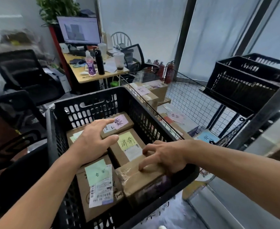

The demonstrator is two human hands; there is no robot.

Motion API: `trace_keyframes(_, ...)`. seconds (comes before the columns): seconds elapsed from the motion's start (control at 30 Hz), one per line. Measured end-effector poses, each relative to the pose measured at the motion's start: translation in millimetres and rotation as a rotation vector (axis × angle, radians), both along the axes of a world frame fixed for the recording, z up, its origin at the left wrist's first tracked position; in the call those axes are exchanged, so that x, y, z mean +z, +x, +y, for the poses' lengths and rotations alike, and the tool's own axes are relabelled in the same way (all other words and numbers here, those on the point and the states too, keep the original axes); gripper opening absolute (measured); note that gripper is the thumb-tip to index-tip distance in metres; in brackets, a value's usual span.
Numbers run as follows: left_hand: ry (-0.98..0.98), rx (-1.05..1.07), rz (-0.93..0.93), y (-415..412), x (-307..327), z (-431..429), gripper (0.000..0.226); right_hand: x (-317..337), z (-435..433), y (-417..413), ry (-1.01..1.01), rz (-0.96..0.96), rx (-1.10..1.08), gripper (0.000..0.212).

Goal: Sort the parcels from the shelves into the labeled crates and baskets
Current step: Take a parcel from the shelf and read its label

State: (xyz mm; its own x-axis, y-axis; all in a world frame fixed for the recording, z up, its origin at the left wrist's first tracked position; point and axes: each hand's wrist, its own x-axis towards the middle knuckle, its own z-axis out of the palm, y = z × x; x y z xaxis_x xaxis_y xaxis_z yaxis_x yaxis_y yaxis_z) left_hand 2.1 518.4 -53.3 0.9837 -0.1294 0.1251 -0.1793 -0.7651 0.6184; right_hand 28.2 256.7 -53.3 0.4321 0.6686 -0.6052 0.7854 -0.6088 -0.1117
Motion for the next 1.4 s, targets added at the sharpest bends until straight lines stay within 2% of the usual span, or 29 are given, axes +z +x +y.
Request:
trace_keyframes(0.1,-0.013,0.008,0.009,-0.9,-1.0,5.6,0.057,5.9,-5.8,-1.4,-0.019,-0.004,0.055,0.076)
trace_keyframes(0.3,-0.044,0.024,0.072,-0.1,-7.9,16.0,0.057,11.0,-6.8,0.7,-0.044,0.066,0.000,0.086)
trace_keyframes(0.47,-0.075,0.012,0.114,6.7,-12.3,13.8,0.057,-23.4,7.1,-3.3,-0.104,0.027,0.016,0.089)
trace_keyframes(0.67,-0.106,-0.006,0.134,17.1,-16.6,10.8,0.056,-48.7,0.6,0.3,-0.044,-0.006,0.026,0.079)
trace_keyframes(0.77,-0.125,-0.015,0.156,18.4,-19.2,8.7,0.055,-47.4,3.6,6.8,-0.033,0.143,-0.086,0.080)
trace_keyframes(0.87,-0.135,-0.020,0.172,19.3,-22.6,9.4,0.056,-49.9,4.8,14.8,-0.012,0.235,-0.138,0.068)
trace_keyframes(0.93,-0.146,-0.012,0.178,19.6,-24.7,10.3,0.055,-58.3,9.1,12.0,-0.040,0.199,-0.155,0.070)
trace_keyframes(1.03,-0.156,-0.004,0.179,20.0,-27.3,12.6,0.053,-73.4,23.0,7.1,-0.165,-0.007,0.071,0.094)
trace_keyframes(1.1,-0.178,-0.009,0.191,19.8,-28.2,14.3,0.060,-77.6,29.3,11.4,-0.106,-0.058,0.156,0.087)
trace_keyframes(1.17,-0.190,-0.013,0.201,18.3,-28.9,15.8,0.064,-84.8,30.4,18.4,-0.080,-0.019,0.136,0.083)
trace_keyframes(1.4,-0.197,-0.013,0.161,14.2,-27.9,15.7,0.050,-122.7,39.8,30.0,-0.113,-0.147,0.148,0.108)
